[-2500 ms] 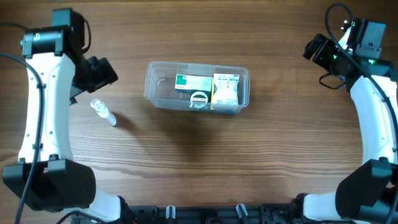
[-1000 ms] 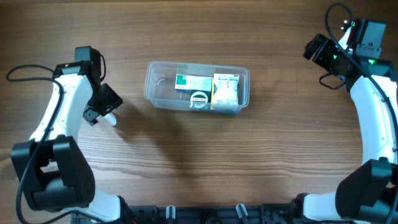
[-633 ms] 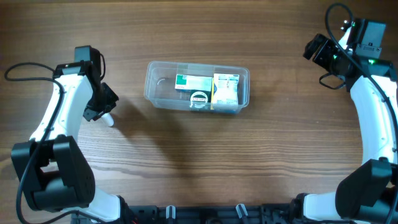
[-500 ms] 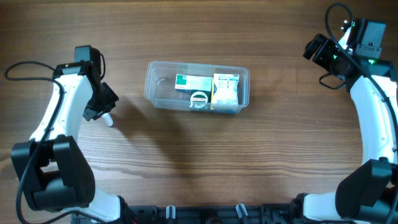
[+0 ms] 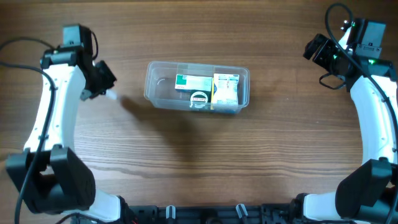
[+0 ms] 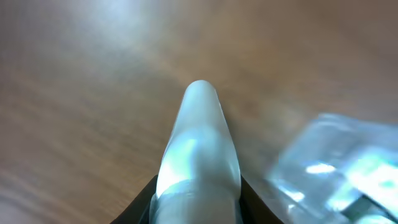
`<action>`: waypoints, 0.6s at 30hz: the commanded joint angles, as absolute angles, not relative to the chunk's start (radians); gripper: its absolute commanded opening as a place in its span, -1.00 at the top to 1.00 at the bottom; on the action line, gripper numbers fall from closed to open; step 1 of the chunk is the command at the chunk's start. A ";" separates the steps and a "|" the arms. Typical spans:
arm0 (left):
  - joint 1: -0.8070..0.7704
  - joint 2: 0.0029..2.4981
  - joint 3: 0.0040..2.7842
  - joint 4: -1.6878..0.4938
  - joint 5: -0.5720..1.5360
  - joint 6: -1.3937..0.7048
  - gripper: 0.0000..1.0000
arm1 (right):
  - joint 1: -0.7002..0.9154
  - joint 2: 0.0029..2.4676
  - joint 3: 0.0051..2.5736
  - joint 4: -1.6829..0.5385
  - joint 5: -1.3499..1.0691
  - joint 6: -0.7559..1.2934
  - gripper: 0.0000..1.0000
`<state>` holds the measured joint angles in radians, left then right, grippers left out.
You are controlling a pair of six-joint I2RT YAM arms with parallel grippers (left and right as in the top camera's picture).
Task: Pack container
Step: 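Carry the white bottle right and lower it into the container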
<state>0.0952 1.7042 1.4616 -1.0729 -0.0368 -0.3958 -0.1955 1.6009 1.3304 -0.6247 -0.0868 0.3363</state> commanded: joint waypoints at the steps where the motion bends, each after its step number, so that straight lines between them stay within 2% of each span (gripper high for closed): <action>1: 0.032 1.617 1.567 -1.073 0.060 -0.292 0.45 | -0.196 1.611 1.333 -0.622 -0.103 0.343 -1.00; 6: -0.069 1.560 1.598 -1.046 0.060 -0.264 0.44 | -0.196 1.611 1.333 -0.622 -0.103 0.343 -0.99; 13: -0.270 1.567 1.597 -0.999 0.020 -0.121 0.41 | -0.196 1.611 1.333 -0.622 -0.102 0.343 -1.00; 18: -0.324 1.613 1.594 -1.007 -0.029 -0.118 0.35 | -0.196 1.611 1.333 -0.622 -0.102 0.343 -1.00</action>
<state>-0.3050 1.5791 1.5776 -1.0088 0.0189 -0.1638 -0.1955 1.6009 1.3304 -0.6247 -0.0868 0.3363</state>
